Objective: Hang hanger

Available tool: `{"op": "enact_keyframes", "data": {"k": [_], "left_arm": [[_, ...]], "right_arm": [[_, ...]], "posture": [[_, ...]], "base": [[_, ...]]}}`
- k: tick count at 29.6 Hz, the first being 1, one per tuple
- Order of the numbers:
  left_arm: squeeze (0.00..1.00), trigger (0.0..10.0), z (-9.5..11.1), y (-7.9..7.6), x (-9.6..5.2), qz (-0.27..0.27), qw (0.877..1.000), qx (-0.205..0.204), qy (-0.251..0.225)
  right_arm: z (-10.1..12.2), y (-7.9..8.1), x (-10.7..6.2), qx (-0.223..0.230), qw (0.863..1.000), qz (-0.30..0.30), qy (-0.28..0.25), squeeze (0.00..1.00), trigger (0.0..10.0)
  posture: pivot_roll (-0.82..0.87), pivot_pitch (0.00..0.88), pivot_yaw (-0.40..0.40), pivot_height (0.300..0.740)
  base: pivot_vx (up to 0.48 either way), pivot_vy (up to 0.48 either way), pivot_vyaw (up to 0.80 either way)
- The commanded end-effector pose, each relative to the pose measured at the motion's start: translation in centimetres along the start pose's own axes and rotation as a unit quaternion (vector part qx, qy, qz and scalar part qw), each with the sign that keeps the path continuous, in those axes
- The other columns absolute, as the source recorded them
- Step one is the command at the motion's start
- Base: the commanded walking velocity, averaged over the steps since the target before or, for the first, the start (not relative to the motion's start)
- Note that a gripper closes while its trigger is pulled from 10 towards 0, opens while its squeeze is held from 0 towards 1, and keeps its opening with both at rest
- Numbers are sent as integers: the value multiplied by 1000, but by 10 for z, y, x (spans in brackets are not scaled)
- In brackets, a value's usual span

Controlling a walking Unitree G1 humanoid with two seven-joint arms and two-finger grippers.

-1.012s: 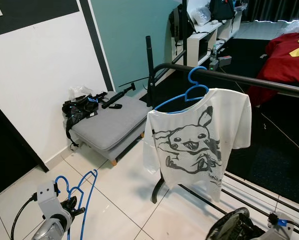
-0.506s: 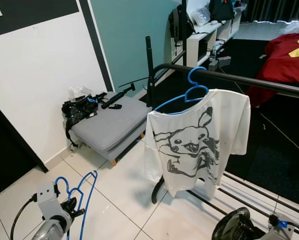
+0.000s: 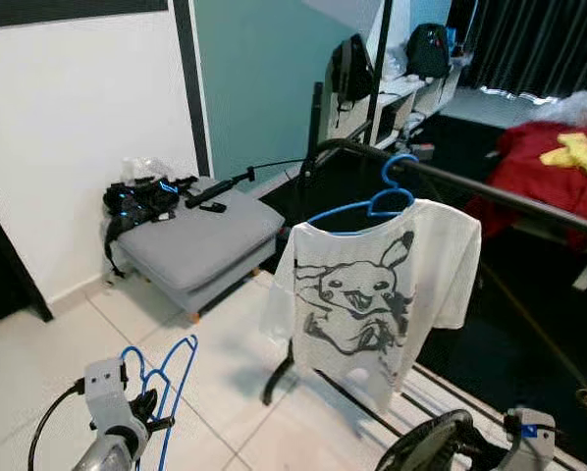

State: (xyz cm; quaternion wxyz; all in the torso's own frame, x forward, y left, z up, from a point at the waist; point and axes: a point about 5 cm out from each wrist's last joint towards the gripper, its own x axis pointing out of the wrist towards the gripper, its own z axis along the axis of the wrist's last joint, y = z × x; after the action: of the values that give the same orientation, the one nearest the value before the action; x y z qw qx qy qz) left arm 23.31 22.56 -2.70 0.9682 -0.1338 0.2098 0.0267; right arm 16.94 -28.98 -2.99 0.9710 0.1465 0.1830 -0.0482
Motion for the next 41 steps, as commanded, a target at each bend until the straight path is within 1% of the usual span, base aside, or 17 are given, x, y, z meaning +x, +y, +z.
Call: {"op": "enact_keyframes", "data": {"k": [1,2,3,4,7,12,13,41], "left_arm": [[0,10000,-1,-3,-1,-9,1000,5,-4],[0,10000,-2,-3,-2,-9,1000,5,-5],[0,10000,-2,-3,-2,-9,1000,5,-5],[0,10000,-3,-2,-4,-13,1000,7,-6],[0,10000,-5,-1,-9,-17,1000,11,-8],[0,10000,-6,0,-12,-20,1000,14,-9],[0,10000,-7,0,-16,-25,999,17,-8],[0,10000,-5,-1,-23,-30,999,16,-4]], "right_arm": [[-1,-2,-3,9,1000,2,1,0,10000],[-1,-2,-4,19,1000,0,-5,0,10000],[-1,-2,-4,19,1000,0,-5,0,10000],[-1,-3,-7,34,999,-3,-15,0,10000],[-1,-4,-12,58,998,-7,-32,0,10000],[-2,-4,-15,58,998,-5,-35,0,10000],[-2,-3,-20,58,998,1,-34,0,10000],[-1,-1,-26,75,997,13,-23,0,10000]], "posture": [[24,31,-102,740],[29,41,-95,740],[29,41,-95,740],[30,53,-84,740],[34,64,-73,740],[36,76,-59,740],[37,83,-54,740],[33,88,-46,740]], "base": [[0,0,0],[0,0,0],[0,0,0],[0,0,0],[0,0,0],[0,0,0],[0,0,0],[0,0,0]]}}
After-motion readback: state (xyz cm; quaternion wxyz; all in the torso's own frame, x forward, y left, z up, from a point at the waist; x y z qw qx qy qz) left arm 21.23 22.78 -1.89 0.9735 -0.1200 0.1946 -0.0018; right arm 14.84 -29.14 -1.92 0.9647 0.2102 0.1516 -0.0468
